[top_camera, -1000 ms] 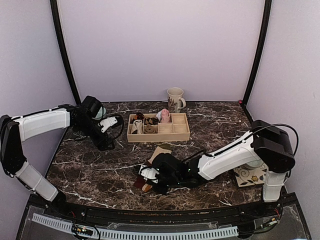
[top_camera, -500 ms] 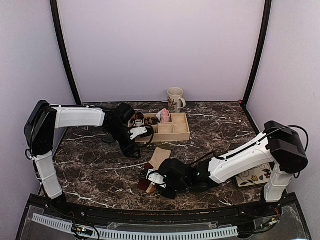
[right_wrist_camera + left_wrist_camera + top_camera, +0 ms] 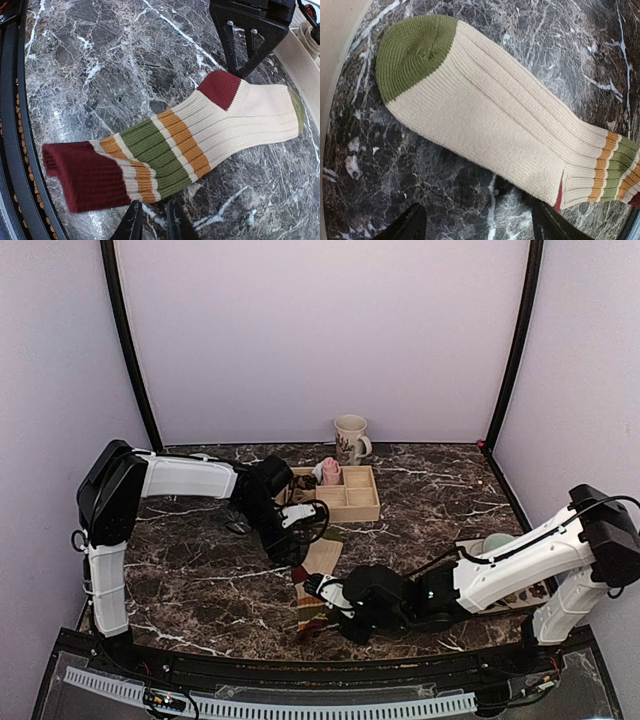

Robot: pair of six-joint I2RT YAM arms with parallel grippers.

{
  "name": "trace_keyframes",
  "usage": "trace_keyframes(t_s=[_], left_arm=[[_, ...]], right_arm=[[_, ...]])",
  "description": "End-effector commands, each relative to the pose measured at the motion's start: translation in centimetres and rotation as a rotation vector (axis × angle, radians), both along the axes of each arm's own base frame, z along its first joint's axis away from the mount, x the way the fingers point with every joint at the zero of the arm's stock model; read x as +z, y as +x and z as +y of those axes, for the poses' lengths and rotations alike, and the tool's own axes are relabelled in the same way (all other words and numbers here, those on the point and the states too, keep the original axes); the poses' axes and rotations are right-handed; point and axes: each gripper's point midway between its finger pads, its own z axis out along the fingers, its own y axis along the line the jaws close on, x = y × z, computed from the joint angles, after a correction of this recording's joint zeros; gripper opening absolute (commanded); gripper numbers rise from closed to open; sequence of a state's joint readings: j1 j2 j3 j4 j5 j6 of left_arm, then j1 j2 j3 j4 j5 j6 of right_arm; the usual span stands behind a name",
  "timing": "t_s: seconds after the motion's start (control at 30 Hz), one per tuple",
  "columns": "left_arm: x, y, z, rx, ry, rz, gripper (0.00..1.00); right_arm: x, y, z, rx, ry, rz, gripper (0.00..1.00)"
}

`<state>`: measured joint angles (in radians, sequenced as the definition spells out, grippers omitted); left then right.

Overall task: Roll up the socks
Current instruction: Move the sock to the center of the board.

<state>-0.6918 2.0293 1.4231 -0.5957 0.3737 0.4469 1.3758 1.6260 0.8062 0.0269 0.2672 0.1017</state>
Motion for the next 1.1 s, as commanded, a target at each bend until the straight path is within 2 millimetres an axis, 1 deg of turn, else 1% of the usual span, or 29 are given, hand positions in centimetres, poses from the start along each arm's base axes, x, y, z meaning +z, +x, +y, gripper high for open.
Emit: trace_keyframes(t_s=[0.0, 0.07, 0.1, 0.17, 0.2, 0.23, 0.27, 0.3, 0.33, 0.37, 0.43, 0.5, 0.53, 0.63, 0.7, 0.77, 0.83, 0.9, 1.0, 1.07], left_arm=[[0.6, -0.6, -1.0, -0.007, -0.03, 0.035, 0.75], [0.5, -0.5, -1.2, -0.007, -0.031, 0.033, 0.74], [0.9, -0.2, -1.6, -0.006, -0.032, 0.026, 0.71], [1.2, 0.0, -1.5, -0.008, -0.025, 0.017, 0.71], [1.5, 0.1, -1.5, -0.009, -0.022, 0.011, 0.73], [1.6, 0.1, -1.4, -0.01, -0.017, 0.007, 0.75], [1.9, 0.0, -1.3, -0.013, -0.017, 0.002, 0.76], [2.1, 0.0, -1.1, -0.014, -0.014, -0.003, 0.77], [2.3, -0.1, -1.0, -0.017, -0.014, -0.008, 0.77], [2.5, -0.3, -0.8, -0.021, -0.014, -0.012, 0.78], [2.9, -0.4, -0.7, -0.026, -0.021, -0.02, 0.82], [3.2, -0.6, -0.9, -0.027, -0.036, -0.015, 0.85], [3.2, -0.5, -1.1, -0.024, -0.046, -0.011, 0.86], [3.2, 0.2, -2.0, 0.005, -0.067, -0.001, 0.87], [3.2, 1.1, -2.5, 0.031, -0.069, -0.013, 0.87], [3.3, 2.2, -3.0, 0.055, -0.082, -0.038, 0.87], [3.1, 2.8, -3.5, 0.079, -0.091, -0.038, 0.88], [2.8, 3.3, -3.9, 0.093, -0.089, -0.029, 0.87], [2.9, 4.2, -4.3, 0.11, -0.091, -0.049, 0.88], [2.6, 4.3, -4.2, 0.115, -0.084, -0.048, 0.87]], right_arm=[[0.1, -1.1, -1.8, -0.063, 0.004, 0.015, 0.17], [0.2, -1.7, -2.6, -0.069, -0.006, 0.021, 0.17], [0.6, -2.5, -3.4, -0.084, 0.0, 0.041, 0.19], [0.9, -2.3, -3.8, -0.121, 0.013, 0.046, 0.2], [1.2, -2.1, -3.9, -0.142, 0.028, 0.042, 0.21], [1.7, -1.8, -3.9, -0.162, 0.049, 0.034, 0.24], [2.3, -1.4, -3.9, -0.187, 0.072, 0.021, 0.3], [3.0, -0.8, -3.9, -0.215, 0.099, 0.001, 0.74], [3.7, -0.2, -4.1, -0.25, 0.122, -0.024, 0.96], [4.5, 0.7, -4.5, -0.303, 0.149, -0.056, 0.99], [6.1, 2.6, -6.2, -0.443, 0.217, -0.125, 0.99], [8.7, 4.0, -8.1, -0.566, 0.343, -0.173, 0.99], [9.8, 4.3, -8.8, -0.597, 0.409, -0.171, 0.99], [11.6, 4.7, -10.3, -0.65, 0.564, -0.131, 0.99], [12.1, 4.7, -10.9, -0.667, 0.618, -0.095, 0.99], [12.2, 4.6, -11.0, -0.671, 0.632, -0.072, 0.99], [12.1, 4.5, -11.1, -0.679, 0.634, -0.054, 0.99], [12.0, 4.4, -10.8, -0.671, 0.626, -0.042, 0.99], [11.6, 4.5, -10.4, -0.675, 0.597, -0.041, 0.99], [11.3, 4.6, -10.3, -0.678, 0.575, -0.046, 0.99]])
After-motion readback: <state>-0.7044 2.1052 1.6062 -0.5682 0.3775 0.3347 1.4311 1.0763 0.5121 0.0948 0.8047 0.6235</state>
